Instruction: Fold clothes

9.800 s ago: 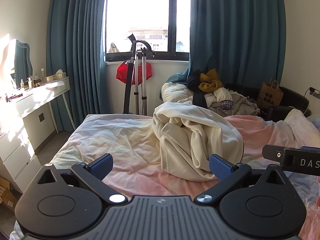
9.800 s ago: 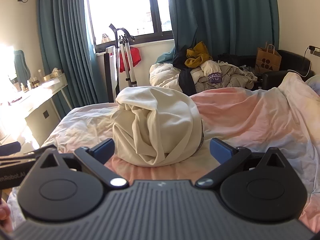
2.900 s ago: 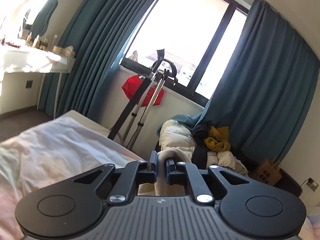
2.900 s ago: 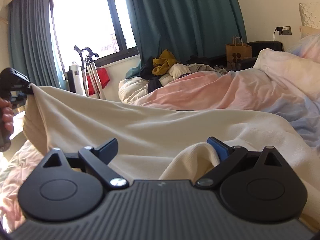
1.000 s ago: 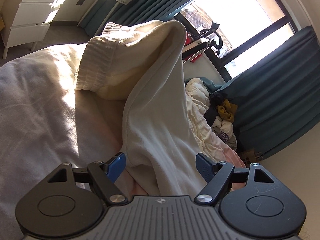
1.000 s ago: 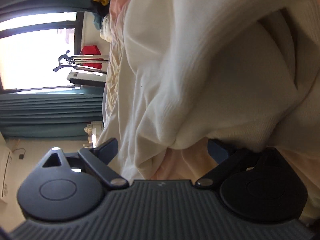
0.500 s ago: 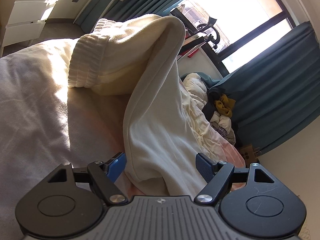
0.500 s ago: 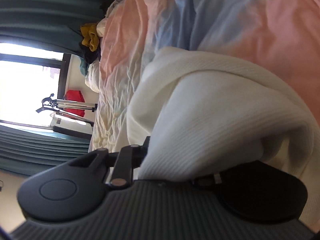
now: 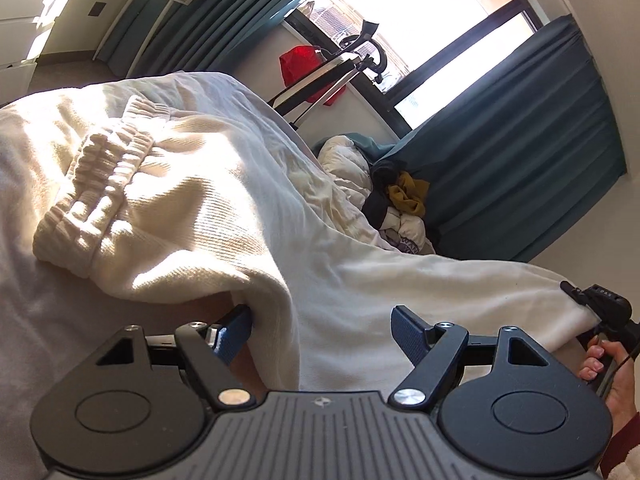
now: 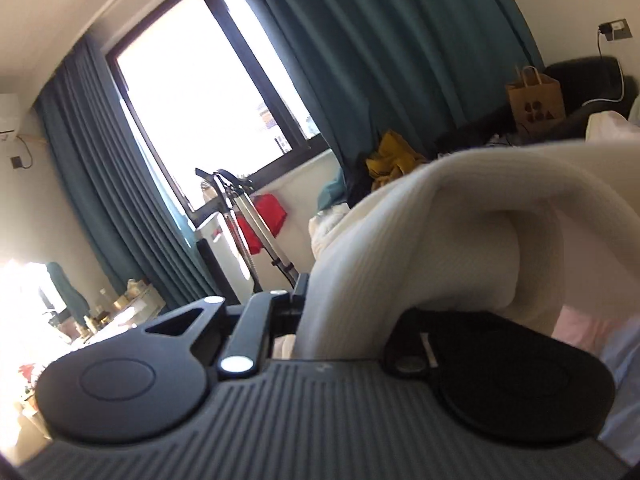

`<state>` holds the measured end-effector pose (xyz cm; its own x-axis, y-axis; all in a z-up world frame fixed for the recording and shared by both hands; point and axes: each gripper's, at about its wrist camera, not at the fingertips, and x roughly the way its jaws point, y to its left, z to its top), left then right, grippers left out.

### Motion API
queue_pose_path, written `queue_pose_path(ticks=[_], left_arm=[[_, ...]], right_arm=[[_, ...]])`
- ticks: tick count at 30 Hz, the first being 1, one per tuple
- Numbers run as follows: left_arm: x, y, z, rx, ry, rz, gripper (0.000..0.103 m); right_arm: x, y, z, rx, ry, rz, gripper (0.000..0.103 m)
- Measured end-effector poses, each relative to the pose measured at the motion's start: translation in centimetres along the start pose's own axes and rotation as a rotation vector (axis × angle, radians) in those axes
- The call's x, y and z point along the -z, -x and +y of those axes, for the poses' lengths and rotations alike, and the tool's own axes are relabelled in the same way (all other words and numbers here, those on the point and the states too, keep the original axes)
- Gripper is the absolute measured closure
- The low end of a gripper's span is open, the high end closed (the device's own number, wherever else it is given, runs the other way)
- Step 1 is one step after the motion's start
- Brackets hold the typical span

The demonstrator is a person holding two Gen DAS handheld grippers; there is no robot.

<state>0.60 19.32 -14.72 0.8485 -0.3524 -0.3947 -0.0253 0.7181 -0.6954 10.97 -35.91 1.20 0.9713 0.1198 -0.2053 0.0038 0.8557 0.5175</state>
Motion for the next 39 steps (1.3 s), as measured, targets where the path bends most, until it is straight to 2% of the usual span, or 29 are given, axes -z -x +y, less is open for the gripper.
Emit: queue_pose_path(ticks=[4, 6, 9, 10, 15, 17, 18, 19, 20, 21, 23, 25, 29, 33, 35, 36, 37, 39], left_arm=[[0.1, -0.3, -0.4, 0.005, -0.004, 0.000, 0.025], [0.2, -0.3, -0.4, 0.012, 0.003, -0.002, 0.025], [0.3, 0.1, 0.0, 0.014, 0.007, -0.002, 0.025], [0.3, 0.3, 0.1, 0.012, 0.005, -0.003, 0.025], [0.6, 0.7, 0.3, 0.002, 0.005, 0.000, 0.025], [0.6, 1.0, 0.3, -0.001, 0.001, -0.004, 0.025], [0.7, 1.0, 0.3, -0.003, 0.000, -0.006, 0.025], [0.7, 1.0, 0.2, -0.005, -0.001, -0.004, 0.025], [0.8, 1.0, 0.2, -0.007, -0.004, -0.002, 0.025], [0.9, 1.0, 0.1, -0.010, -0.008, 0.001, 0.025], [1.1, 0.9, -0.1, -0.014, -0.020, 0.009, 0.025], [1.4, 0.8, -0.4, -0.017, -0.027, 0.022, 0.025], [1.7, 0.4, -0.8, -0.019, -0.037, 0.035, 0.025], [1.9, 0.0, -1.2, -0.036, -0.059, 0.038, 0.025], [2.0, -0.2, -1.3, -0.041, -0.071, 0.042, 0.025], [2.1, -0.3, -1.3, -0.044, -0.075, 0.045, 0.025], [2.1, -0.5, -1.3, -0.048, -0.078, 0.049, 0.025], [2.3, -0.8, -1.4, -0.053, -0.082, 0.057, 0.025]], right_arm=[[3.5, 1.9, -1.6, 0.035, 0.019, -0.013, 0.082], [6.5, 2.7, -3.9, 0.085, -0.037, 0.027, 0.082], [11.8, 3.9, -9.3, 0.187, -0.249, 0.121, 0.082], [13.6, 4.1, -11.5, 0.217, -0.357, 0.157, 0.081], [15.8, 6.3, -15.9, 0.182, -0.701, 0.131, 0.076], [16.7, 7.2, -17.7, 0.166, -0.839, 0.120, 0.070], [17.1, 7.7, -18.6, 0.159, -0.906, 0.113, 0.061], [17.0, 8.2, -18.6, 0.168, -0.927, 0.085, 0.047], [17.2, 9.1, -18.8, 0.183, -0.964, 0.051, 0.040], [17.5, 10.0, -19.1, 0.200, -1.016, 0.010, 0.028], [18.1, 11.6, -20.4, 0.205, -1.127, -0.064, 0.017], [18.6, 12.2, -21.9, 0.175, -1.205, -0.100, 0.017], [19.5, 9.5, -24.3, 0.072, -1.307, -0.045, 0.017], [18.9, 7.7, -26.4, 0.065, -1.269, -0.063, 0.018], [18.2, 7.4, -27.2, 0.102, -1.220, -0.087, 0.029], [17.8, 7.0, -27.4, 0.119, -1.190, -0.092, 0.038], [17.4, 6.9, -27.2, 0.149, -1.148, -0.105, 0.052], [16.2, 6.6, -26.8, 0.206, -1.063, -0.135, 0.070]])
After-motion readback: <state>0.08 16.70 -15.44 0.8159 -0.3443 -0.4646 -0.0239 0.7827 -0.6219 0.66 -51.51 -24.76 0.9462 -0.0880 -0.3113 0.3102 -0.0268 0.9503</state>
